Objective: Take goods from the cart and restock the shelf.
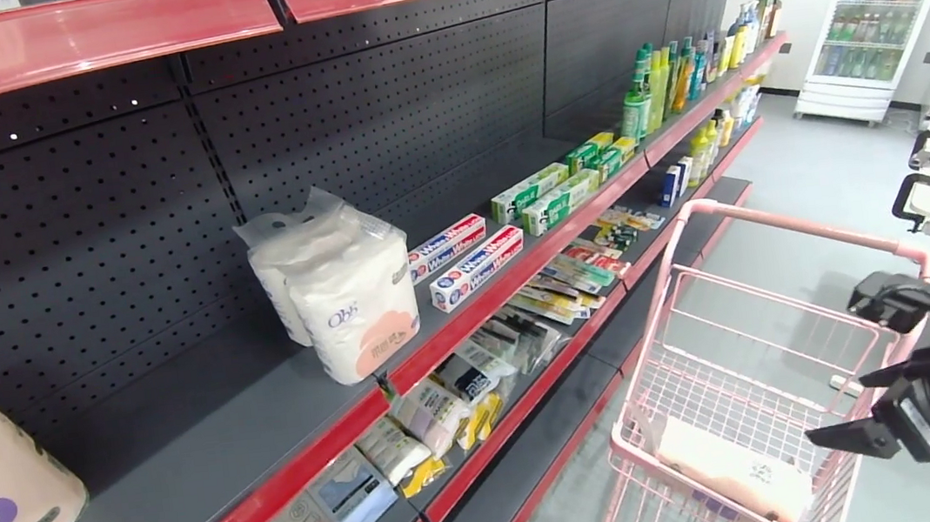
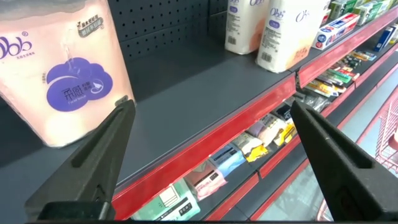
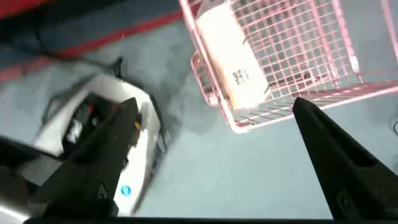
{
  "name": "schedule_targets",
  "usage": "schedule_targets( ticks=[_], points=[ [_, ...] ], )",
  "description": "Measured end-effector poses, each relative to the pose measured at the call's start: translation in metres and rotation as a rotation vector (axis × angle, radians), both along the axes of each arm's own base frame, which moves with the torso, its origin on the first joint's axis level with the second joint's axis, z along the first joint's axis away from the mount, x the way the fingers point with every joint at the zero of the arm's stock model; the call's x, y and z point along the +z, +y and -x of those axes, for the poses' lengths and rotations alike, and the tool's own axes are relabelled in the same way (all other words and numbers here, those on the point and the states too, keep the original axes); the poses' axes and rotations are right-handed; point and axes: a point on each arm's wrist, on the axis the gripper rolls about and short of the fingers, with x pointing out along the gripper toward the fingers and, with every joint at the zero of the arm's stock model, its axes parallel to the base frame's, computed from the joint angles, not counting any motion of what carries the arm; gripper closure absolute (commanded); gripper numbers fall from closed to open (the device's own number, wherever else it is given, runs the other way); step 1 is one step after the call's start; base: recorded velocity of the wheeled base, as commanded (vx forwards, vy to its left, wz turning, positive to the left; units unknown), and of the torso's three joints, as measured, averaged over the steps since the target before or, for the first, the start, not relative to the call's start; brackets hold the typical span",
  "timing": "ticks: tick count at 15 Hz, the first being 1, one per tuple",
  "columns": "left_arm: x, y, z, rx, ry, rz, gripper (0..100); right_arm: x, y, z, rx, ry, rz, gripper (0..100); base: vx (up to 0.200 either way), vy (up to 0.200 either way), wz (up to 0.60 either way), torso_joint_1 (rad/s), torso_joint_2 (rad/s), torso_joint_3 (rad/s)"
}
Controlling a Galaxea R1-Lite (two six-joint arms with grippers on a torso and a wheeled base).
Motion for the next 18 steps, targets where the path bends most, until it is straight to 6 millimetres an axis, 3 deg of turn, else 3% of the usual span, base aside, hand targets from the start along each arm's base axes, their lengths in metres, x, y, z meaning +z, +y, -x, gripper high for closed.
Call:
schedule_targets(
  ticks=[2, 6, 10, 18],
  points=[
    [0.000, 0.000, 0.000, -0.001, 0.000, 0.000, 0, -0.023, 0.003, -0.022, 0.119, 0.071, 0.047, 0, 0.000, 0.000, 0.00, 0.000, 0.00, 0.000],
    [0.000, 0.000, 0.000, 0.000, 0.000, 0.000, 0, -0.049, 0.003, -0.053, 0.218, 0.139, 0.157, 0, 0.000, 0.000, 0.00, 0.000, 0.00, 0.000],
    [0.000, 0.000, 0.000, 0.000, 0.000, 0.000, 0, -0.064, 0.003, -0.061, 0.239, 0.191, 0.163, 0, 0.000, 0.000, 0.00, 0.000, 0.00, 0.000],
    [0.000, 0.000, 0.000, 0.000, 0.000, 0.000, 0, -0.068, 0.016, -0.074, 0.293, 0.181, 0.178, 0, 0.000, 0.000, 0.00, -0.074, 0.17, 0.086]
  ],
)
